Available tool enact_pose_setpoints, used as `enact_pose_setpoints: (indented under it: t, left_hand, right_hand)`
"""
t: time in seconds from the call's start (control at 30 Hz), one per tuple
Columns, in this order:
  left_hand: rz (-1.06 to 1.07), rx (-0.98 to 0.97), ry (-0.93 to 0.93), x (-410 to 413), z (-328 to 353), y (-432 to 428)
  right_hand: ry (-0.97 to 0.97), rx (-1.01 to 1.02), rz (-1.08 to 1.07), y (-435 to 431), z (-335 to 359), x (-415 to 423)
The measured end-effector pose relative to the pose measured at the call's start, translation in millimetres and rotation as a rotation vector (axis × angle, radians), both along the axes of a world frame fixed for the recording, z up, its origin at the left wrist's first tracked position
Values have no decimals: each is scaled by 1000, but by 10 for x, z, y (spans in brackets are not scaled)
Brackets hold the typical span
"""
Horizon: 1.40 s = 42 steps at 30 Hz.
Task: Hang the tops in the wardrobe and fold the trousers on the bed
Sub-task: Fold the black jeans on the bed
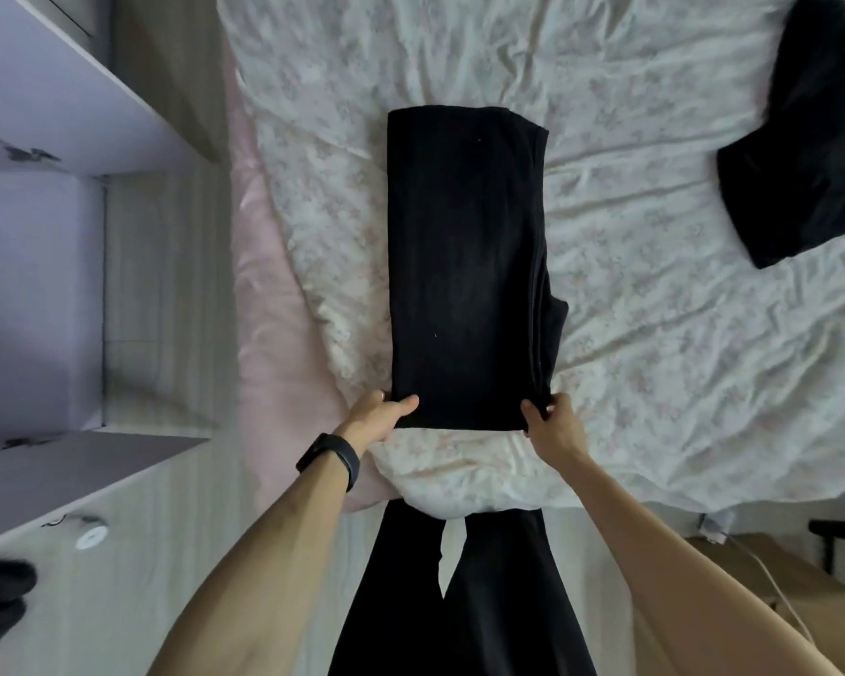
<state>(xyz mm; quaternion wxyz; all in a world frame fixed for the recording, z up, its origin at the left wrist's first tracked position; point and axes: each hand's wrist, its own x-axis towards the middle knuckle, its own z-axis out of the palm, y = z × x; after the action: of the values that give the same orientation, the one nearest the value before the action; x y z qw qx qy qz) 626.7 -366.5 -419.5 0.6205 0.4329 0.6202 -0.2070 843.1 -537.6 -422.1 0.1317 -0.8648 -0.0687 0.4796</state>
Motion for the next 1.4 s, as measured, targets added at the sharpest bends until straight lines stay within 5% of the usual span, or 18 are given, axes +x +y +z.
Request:
enact_pose_setpoints:
  t: [0.17, 0.4, 0.63, 0.77, 0.93, 1.23, 1.33, 1.4]
  left_hand:
    - [198, 143, -48, -151, 316, -116]
    - [389, 10, -80, -158, 989, -180]
    - [456, 313, -243, 989, 1056, 1201]
    - [319, 389, -310, 1422, 871, 1870]
    - [-179, 777, -43, 1563, 341, 2310]
    - [-113, 901, 198, 2099, -475, 2562]
    - [-167, 1166, 132, 2006, -436, 2369]
    - [-435, 1443, 36, 1899, -388, 2064]
  right_hand:
    - [16, 250, -184, -54, 505, -154]
    - [122, 291, -540, -135, 1254, -112]
    - [78, 504, -537, 1377, 1272, 860]
    - [177, 540, -312, 2161, 1082, 1471]
    - [-317, 292, 244, 2537, 443, 1808]
    - [-473, 239, 246, 2942, -463, 1861]
    - [-639, 377, 251, 2760, -388, 1694]
    - [-844, 463, 397, 2520, -311, 1413]
